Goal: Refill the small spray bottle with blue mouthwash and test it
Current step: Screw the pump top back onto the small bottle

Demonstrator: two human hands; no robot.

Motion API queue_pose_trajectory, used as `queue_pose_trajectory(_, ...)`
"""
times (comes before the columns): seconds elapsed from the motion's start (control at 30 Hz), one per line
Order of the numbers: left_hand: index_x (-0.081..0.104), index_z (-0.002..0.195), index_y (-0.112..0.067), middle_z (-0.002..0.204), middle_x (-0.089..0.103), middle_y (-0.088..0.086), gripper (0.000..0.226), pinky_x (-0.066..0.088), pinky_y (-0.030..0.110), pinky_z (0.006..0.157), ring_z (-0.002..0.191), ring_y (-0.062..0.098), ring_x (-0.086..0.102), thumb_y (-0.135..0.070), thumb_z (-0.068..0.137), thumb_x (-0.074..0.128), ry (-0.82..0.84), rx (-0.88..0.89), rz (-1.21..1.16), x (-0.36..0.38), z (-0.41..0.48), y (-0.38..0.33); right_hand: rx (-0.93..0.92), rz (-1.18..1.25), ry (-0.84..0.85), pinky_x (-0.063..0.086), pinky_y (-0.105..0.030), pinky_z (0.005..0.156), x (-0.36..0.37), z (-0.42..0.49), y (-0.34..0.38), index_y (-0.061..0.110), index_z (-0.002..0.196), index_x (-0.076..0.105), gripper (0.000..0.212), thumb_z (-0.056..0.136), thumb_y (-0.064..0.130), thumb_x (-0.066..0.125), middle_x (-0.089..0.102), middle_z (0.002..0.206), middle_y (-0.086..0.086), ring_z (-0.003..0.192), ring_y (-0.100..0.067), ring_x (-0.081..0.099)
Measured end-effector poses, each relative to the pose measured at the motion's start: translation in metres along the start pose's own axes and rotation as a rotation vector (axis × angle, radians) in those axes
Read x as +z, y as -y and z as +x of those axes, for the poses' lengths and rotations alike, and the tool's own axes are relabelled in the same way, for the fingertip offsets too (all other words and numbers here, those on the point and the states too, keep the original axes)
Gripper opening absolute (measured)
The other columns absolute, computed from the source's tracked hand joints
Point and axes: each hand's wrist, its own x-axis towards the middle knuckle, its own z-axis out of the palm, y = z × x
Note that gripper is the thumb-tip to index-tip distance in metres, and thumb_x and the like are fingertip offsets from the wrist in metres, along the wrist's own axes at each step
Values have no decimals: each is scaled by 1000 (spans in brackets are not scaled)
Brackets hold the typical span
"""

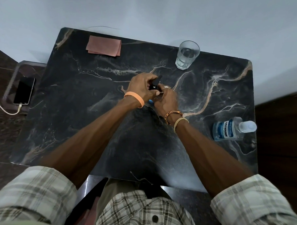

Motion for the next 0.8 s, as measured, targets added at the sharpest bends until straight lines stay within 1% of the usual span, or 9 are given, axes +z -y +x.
queue_pose_trajectory(0.1,71,101,-22,91,68,-7,36,38,8,69,82,11,61,-20,68,85,35,44,45,-4,4,0,8,13,1,56,-35,67,0,0,1,20,99,70,25,74,22,66,72,91,-2,79,-20,66)
queue_pose_trajectory(0.2,65,83,-28,76,58,-13,26,32,11,63,76,12,59,-19,68,84,35,71,66,-8,2,-2,24,14,8,57,-39,68,0,1,1,20,97,70,24,73,21,66,72,89,-2,78,-21,66)
queue_pose_trajectory(0.3,57,74,-30,75,61,-12,27,44,19,66,72,11,58,-21,69,82,-2,74,81,-3,-1,-1,55,11,10,57,-41,67,-2,1,2,20,96,70,24,73,19,67,72,87,-3,78,-23,67)
queue_pose_trajectory(0.4,69,89,-22,86,69,-6,25,52,31,76,80,15,63,-23,69,83,-19,63,90,1,-2,2,44,-3,18,56,-41,66,-5,0,5,20,94,70,21,73,17,68,72,86,-4,77,-23,67)
queue_pose_trajectory(0.47,70,105,-23,97,71,-2,40,55,34,82,86,15,65,-20,68,85,-35,37,31,2,-3,3,34,-19,19,56,-41,66,-7,0,8,20,93,70,18,75,19,69,72,85,-4,76,-24,66)
queue_pose_trajectory(0.57,63,124,-25,110,70,1,62,56,35,87,93,15,66,-19,66,87,-29,10,-46,2,-4,4,38,11,54,55,-42,68,-12,-1,8,20,95,71,18,78,22,70,72,86,-4,77,-24,66)
queue_pose_trajectory(0.67,57,132,-24,123,65,1,72,51,34,97,108,17,63,-22,66,85,4,33,-39,3,-5,6,55,11,105,56,-42,78,-16,0,8,17,116,64,43,76,24,75,71,103,-5,91,-24,67)
queue_pose_trajectory(0.77,50,138,-21,134,59,1,79,48,34,103,120,15,57,-21,65,79,58,47,-143,-2,-7,6,99,16,148,50,-39,97,-24,-2,4,11,143,44,92,65,38,87,59,134,-6,119,-22,58)
queue_pose_trajectory(0.8,46,141,-21,138,55,0,84,47,34,105,124,14,53,-21,63,78,94,50,-198,-6,-8,7,109,6,158,48,-36,101,-28,-3,2,11,147,38,103,62,43,88,54,140,-5,125,-21,54)
